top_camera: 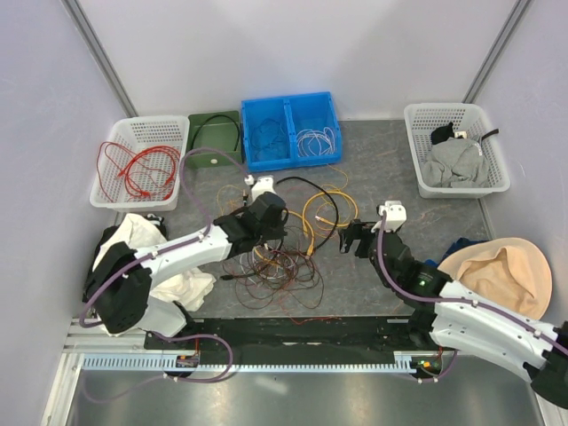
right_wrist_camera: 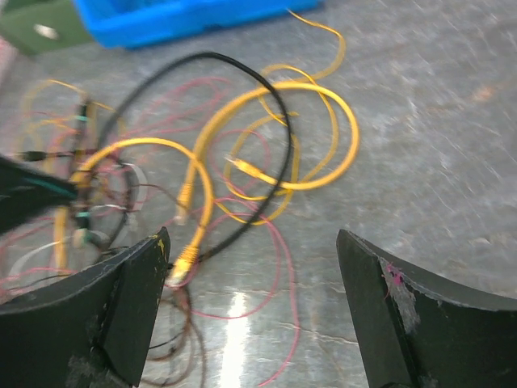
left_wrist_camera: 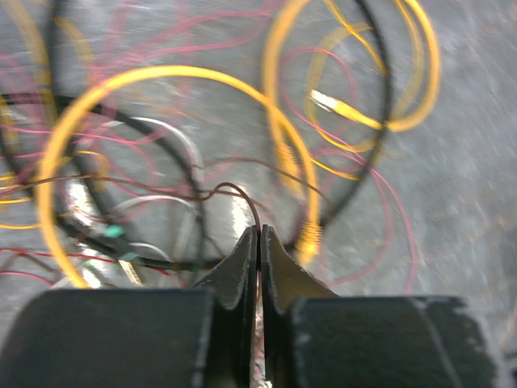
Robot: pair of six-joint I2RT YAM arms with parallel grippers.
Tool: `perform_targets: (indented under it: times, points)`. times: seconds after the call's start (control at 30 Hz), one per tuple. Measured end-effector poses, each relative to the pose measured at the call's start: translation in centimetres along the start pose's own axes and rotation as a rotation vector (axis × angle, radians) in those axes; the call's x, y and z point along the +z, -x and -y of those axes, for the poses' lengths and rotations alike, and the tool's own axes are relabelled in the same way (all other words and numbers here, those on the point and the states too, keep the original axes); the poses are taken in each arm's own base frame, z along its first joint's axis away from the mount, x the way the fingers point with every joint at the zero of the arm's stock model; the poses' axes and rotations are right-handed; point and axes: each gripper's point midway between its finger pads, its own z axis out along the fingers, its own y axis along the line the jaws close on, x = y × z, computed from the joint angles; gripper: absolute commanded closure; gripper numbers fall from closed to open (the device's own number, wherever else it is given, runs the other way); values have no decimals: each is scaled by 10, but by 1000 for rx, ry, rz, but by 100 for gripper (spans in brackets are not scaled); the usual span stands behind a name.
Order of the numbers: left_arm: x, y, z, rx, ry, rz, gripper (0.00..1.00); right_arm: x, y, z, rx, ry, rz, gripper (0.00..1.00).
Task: Untangle the cables
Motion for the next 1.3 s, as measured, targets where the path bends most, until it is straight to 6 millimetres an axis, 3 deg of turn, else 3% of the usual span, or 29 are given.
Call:
perform_targets:
  times: [0.07, 0.13, 0.27, 0.47, 0.57, 0.67, 0.9, 1.03, 1.17, 1.2, 1.27, 1.3]
  points:
    - [2, 1, -23, -43, 40, -8, 98, 6, -10, 6, -17, -41, -20, 8]
    - [-5, -3, -58, -97, 97, -11, 98, 13, -25, 12, -42, -82, -60, 8]
    - [-44, 12, -98, -177, 149, 57, 98, 19, -41, 15, -65, -105, -107, 9]
    - [-139, 88, -113, -296, 72, 380, 98, 24, -34, -10, -15, 1, -82, 11]
    - [-165, 110, -110, -303, 51, 449, 98, 28, -38, -24, -9, 62, -101, 12]
    - [-160, 109, -110, -289, 69, 427, 98, 32, -51, -35, -19, 113, -151, 14]
    - [-115, 67, -119, -228, 152, 246, 98, 44, -70, -73, -28, 241, -251, 20]
    - [-114, 64, -120, -226, 154, 236, 98, 59, -88, -88, -38, 275, -306, 21]
    - [-119, 66, -119, -229, 140, 251, 96, 66, -103, -85, -56, 253, -341, 23]
    - [-120, 66, -118, -230, 136, 252, 92, 68, -105, -84, -59, 242, -343, 24]
    - [-123, 67, -117, -232, 122, 255, 66, 72, -103, -80, -63, 214, -331, 25]
    - [-123, 65, -117, -228, 121, 252, 43, 74, -100, -80, -63, 200, -320, 26]
